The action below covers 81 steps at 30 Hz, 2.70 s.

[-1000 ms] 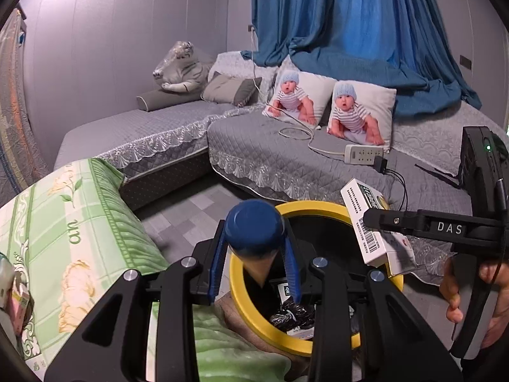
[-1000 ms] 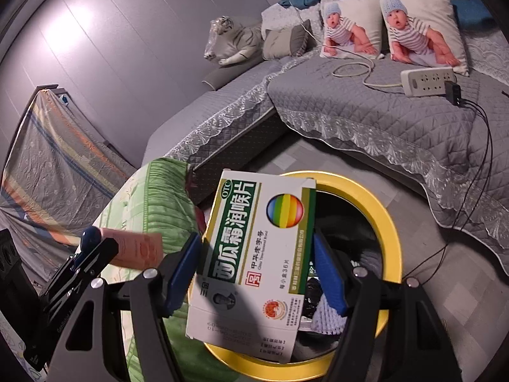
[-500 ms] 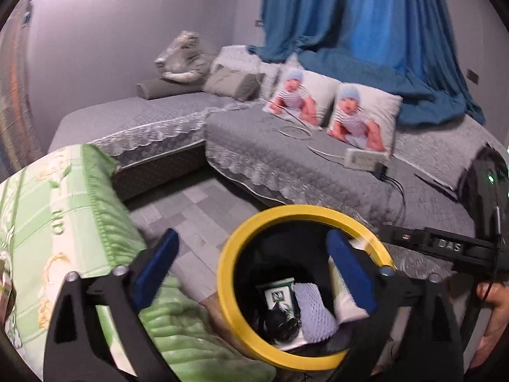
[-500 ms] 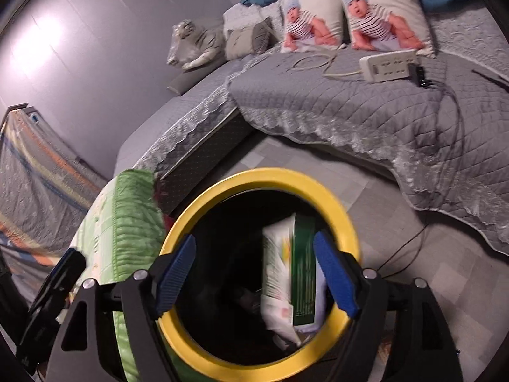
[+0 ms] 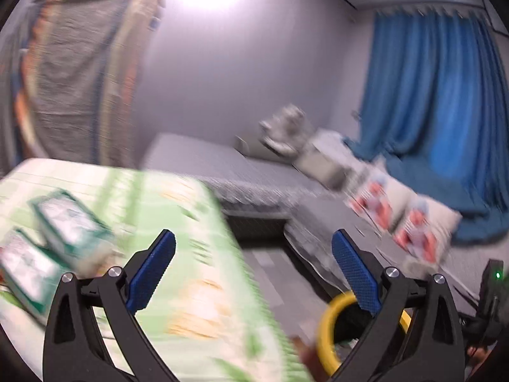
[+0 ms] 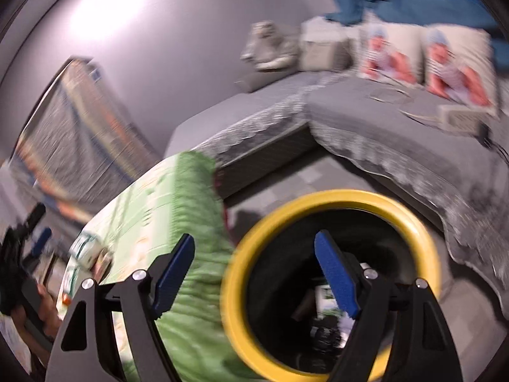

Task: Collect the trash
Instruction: 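Grasp a green-white tissue pack with the right gripper while the left gripper reaches the other pack, then grasp the second green-white tissue pack with the left gripper and lift it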

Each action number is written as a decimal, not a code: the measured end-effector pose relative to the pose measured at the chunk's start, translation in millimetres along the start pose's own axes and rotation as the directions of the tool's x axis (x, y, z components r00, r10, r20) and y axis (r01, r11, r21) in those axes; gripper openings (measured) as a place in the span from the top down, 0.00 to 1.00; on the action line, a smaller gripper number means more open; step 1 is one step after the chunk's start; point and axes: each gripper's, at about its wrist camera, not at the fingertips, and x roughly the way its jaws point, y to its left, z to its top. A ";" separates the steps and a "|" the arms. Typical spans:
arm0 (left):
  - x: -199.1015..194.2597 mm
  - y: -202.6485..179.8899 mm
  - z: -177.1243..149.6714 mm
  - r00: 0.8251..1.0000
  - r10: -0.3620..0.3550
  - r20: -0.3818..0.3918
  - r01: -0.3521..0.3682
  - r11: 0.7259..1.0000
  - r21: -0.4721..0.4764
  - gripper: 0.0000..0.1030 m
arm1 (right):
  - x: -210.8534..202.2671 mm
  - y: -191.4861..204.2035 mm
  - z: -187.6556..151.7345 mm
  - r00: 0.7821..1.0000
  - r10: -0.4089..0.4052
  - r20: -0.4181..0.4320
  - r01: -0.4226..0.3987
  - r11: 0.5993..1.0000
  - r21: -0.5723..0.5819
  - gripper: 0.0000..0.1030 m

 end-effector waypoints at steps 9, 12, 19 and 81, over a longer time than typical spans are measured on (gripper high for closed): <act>-123.2 160.6 30.0 0.930 0.334 0.152 -0.318 0.940 -0.122 0.08 | 59.2 187.5 -2.4 0.944 0.263 -0.198 -0.323 0.855 -0.406 0.22; -167.2 204.0 31.4 0.873 0.444 0.204 -0.414 0.893 -0.175 0.08 | 82.1 250.9 -6.6 0.904 0.315 -0.289 -0.424 0.751 -0.506 0.16; -233.9 274.3 36.9 0.826 0.531 0.187 -0.489 0.842 -0.228 0.08 | 169.6 404.4 -16.7 0.813 0.209 -0.543 -0.567 0.495 -0.658 0.08; 55.0 286.9 2.9 0.624 0.071 -0.778 -0.608 0.669 -0.427 0.08 | 197.8 338.3 27.4 0.603 0.537 -0.591 -0.781 0.550 -0.296 0.58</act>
